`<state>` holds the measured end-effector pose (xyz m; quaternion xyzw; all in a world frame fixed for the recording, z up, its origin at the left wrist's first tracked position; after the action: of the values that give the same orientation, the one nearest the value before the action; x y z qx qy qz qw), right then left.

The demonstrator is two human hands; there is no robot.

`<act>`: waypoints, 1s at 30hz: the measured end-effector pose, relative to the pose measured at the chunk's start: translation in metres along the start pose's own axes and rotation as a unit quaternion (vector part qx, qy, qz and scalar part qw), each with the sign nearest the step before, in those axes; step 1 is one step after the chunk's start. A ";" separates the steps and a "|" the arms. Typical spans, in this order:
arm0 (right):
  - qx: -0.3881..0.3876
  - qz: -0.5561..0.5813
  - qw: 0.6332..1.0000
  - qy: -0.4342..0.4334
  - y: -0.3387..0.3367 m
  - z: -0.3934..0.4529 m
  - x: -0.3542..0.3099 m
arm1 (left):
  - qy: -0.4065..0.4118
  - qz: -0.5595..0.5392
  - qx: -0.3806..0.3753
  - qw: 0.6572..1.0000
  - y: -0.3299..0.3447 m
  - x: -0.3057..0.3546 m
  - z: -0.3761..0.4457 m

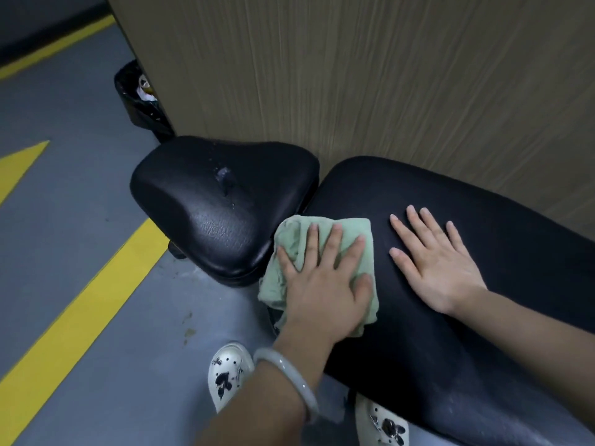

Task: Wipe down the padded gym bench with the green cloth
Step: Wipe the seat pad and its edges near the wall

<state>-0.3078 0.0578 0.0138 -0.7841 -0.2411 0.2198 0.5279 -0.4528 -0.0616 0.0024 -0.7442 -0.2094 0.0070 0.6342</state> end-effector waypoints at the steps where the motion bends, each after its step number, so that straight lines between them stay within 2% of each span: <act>1: 0.002 -0.001 1.000 0.003 0.000 0.001 -0.001 | 0.014 -0.002 -0.006 1.000 -0.005 -0.004 0.009; 8: -0.011 0.028 0.999 0.040 -0.012 0.040 -0.026 | 0.073 -0.008 -0.015 0.997 -0.020 -0.024 0.057; 14: 0.044 0.037 0.995 0.078 -0.012 0.060 -0.041 | 0.092 -0.030 -0.025 0.995 -0.028 -0.032 0.090; 18: 0.090 0.039 0.992 0.079 -0.003 0.061 -0.039 | 0.082 -0.039 -0.020 0.996 -0.032 -0.029 0.109; 23: 0.058 0.060 0.992 0.090 -0.005 0.060 -0.039 | 0.063 -0.012 -0.005 0.998 -0.037 -0.029 0.140; 26: 0.099 0.076 0.989 0.080 -0.007 0.062 -0.039 | 0.043 0.008 -0.015 0.999 -0.042 -0.031 0.151; 30: 0.097 0.082 0.987 0.097 -0.012 0.062 -0.042 | 0.027 -0.012 0.053 0.998 -0.031 -0.031 0.122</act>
<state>-0.3793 0.0807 0.0071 -0.7640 -0.1011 0.2071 0.6027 -0.5243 0.0464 -0.0001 -0.7067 -0.2001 -0.0095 0.6785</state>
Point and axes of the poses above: each hand's wrist, its own z-axis towards the middle knuckle, its own y-axis out of the palm, x = y × z, the point moved 1 cm from there along z, towards the middle knuckle, and after that the axes turned 9 degrees about -x, right-handed, at the moved point
